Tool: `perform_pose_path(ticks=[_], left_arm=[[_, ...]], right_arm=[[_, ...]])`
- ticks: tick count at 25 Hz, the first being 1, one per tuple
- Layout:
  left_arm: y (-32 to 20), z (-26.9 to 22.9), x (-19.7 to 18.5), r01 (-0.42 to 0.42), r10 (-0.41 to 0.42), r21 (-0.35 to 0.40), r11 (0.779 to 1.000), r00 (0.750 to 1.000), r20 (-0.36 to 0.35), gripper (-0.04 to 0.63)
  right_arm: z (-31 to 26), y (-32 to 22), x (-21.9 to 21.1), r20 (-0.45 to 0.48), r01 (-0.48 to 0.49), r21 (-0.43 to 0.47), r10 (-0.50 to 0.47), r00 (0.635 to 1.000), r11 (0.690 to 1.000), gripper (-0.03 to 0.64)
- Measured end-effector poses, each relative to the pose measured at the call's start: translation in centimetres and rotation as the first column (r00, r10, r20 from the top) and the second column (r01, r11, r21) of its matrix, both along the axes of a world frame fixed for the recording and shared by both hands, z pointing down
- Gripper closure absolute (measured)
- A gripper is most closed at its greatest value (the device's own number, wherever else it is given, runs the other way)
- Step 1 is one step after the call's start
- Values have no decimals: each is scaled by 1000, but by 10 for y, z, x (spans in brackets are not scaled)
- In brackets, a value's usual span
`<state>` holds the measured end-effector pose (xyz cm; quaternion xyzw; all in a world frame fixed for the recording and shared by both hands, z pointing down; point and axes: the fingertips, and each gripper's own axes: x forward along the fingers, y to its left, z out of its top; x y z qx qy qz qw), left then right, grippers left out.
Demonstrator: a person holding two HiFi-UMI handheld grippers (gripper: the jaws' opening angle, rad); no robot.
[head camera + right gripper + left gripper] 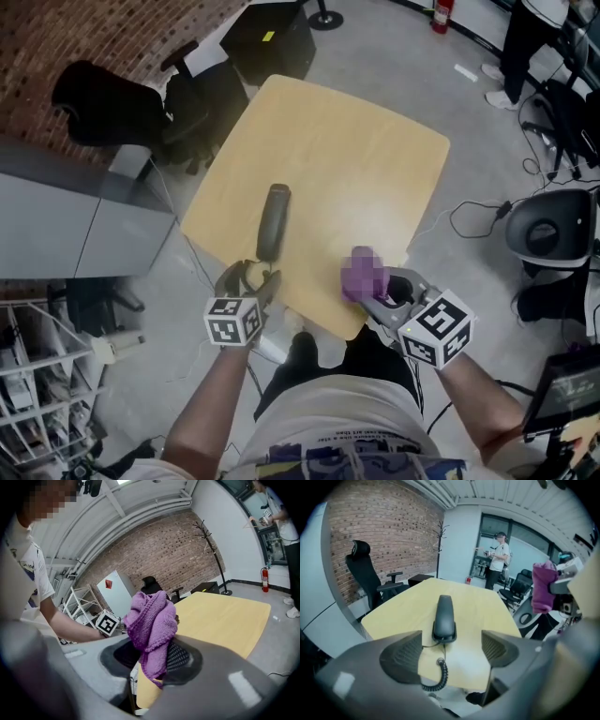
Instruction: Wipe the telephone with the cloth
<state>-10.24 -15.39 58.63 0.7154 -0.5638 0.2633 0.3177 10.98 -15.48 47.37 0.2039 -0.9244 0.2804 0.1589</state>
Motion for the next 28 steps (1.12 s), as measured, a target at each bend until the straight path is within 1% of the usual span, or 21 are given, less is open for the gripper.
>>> perform_pose_path(ticks=[2, 4, 7, 10, 12, 13, 15, 17, 18, 21, 22, 25, 27, 28], left_arm=[[22, -11, 3, 4, -4, 3, 1000, 999, -43, 183], [42, -22, 8, -15, 16, 11, 1000, 996, -86, 186], [69, -38, 20, -68, 72, 32, 997, 986, -153, 228], [91, -59, 35, -127, 141, 75, 989, 966, -216, 326], [106, -77, 42, -165, 191, 121, 979, 948, -255, 383], [112, -86, 44, -179, 214, 150, 972, 940, -267, 423], [123, -100, 40, -198, 249, 200, 960, 929, -273, 483], [140, -112, 29, -210, 272, 232, 950, 921, -278, 583], [150, -118, 21, -215, 283, 247, 945, 914, -291, 592], [181, -131, 4, -237, 334, 296, 925, 880, -337, 592], [193, -134, 0, -254, 359, 310, 916, 864, -353, 592], [227, -140, -7, -303, 432, 344, 889, 806, -406, 592], [249, -142, -11, -336, 468, 351, 874, 775, -425, 592], [260, -142, -14, -355, 485, 350, 867, 764, -427, 593]], right_arm=[[5, 5, -5, -12, 21, 4, -20, 1000, 1000, 495], [7, 12, -16, -28, 46, 23, -45, 999, 999, 495], [5, 29, -33, -48, 84, 69, -81, 996, 994, 495], [1, 48, -49, -68, 102, 93, -96, 993, 990, 495], [-1, 64, -61, -82, 111, 102, -102, 991, 989, 495], [-2, 71, -68, -92, 115, 113, -105, 990, 987, 495], [-7, 85, -82, -112, 120, 141, -105, 988, 983, 495], [-13, 103, -98, -123, 113, 158, -94, 988, 981, 495], [-16, 115, -106, -128, 106, 164, -86, 988, 981, 495], [-23, 151, -127, -147, 82, 179, -56, 988, 980, 495], [-23, 165, -134, -151, 70, 179, -43, 988, 981, 495], [-22, 204, -150, -172, 26, 182, 6, 985, 983, 494], [-22, 228, -159, -188, -1, 182, 35, 982, 983, 495], [-23, 241, -163, -192, -9, 179, 44, 980, 984, 495]])
